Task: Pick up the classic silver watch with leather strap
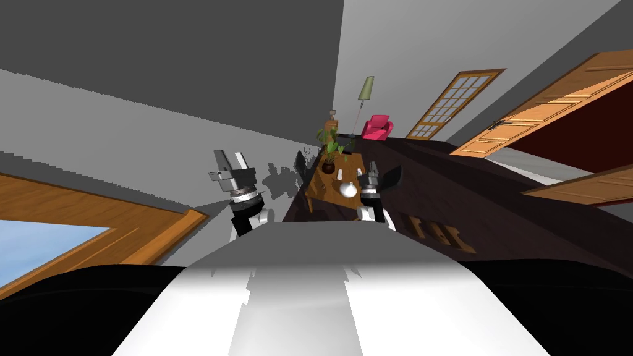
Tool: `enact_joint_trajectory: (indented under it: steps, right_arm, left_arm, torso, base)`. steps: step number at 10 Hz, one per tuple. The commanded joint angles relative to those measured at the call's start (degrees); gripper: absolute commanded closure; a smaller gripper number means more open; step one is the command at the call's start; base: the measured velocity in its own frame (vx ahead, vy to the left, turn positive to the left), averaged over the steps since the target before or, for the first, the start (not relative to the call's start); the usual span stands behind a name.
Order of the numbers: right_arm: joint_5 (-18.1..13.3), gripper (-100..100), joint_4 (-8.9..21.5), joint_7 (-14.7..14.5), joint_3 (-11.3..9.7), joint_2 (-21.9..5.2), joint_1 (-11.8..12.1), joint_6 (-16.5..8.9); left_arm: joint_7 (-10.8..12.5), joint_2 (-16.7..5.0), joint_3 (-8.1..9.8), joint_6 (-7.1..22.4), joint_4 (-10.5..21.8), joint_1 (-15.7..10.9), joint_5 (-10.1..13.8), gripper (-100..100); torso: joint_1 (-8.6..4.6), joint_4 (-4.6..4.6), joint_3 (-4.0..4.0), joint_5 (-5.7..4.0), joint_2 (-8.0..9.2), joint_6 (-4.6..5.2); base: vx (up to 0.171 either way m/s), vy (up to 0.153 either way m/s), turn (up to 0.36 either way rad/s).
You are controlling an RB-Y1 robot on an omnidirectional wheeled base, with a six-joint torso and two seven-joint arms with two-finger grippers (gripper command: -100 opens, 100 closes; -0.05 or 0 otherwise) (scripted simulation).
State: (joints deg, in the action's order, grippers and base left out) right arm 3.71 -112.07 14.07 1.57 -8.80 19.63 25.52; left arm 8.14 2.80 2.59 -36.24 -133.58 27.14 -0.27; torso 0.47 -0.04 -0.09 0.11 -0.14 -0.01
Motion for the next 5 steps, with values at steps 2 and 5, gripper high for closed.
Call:
enact_joint_trajectory:
  steps: [2, 5]
  right_arm:
    - [2.4, -100, 3.7, 2.1, 1.0, -0.8, -1.9, -2.0]
    - [5.5, -100, 9.0, 4.3, 2.1, -1.1, -4.8, -4.2]
  left_arm:
    - [0.0, 0.0, 0.0, 0.0, 0.0, 0.0, 0.0, 0]
    - [0.0, 0.0, 0.0, 0.0, 0.0, 0.0, 0.0, 0]
  torso:
    - [0.05, 0.0, -0.02, 0.01, -0.04, 0.0]
    - [-0.14, 0.02, 0.04, -0.03, 0.06, 0.0]
  base:
    - [0.039, 0.114, 0.039]
    - [0.018, 0.075, 0.046]
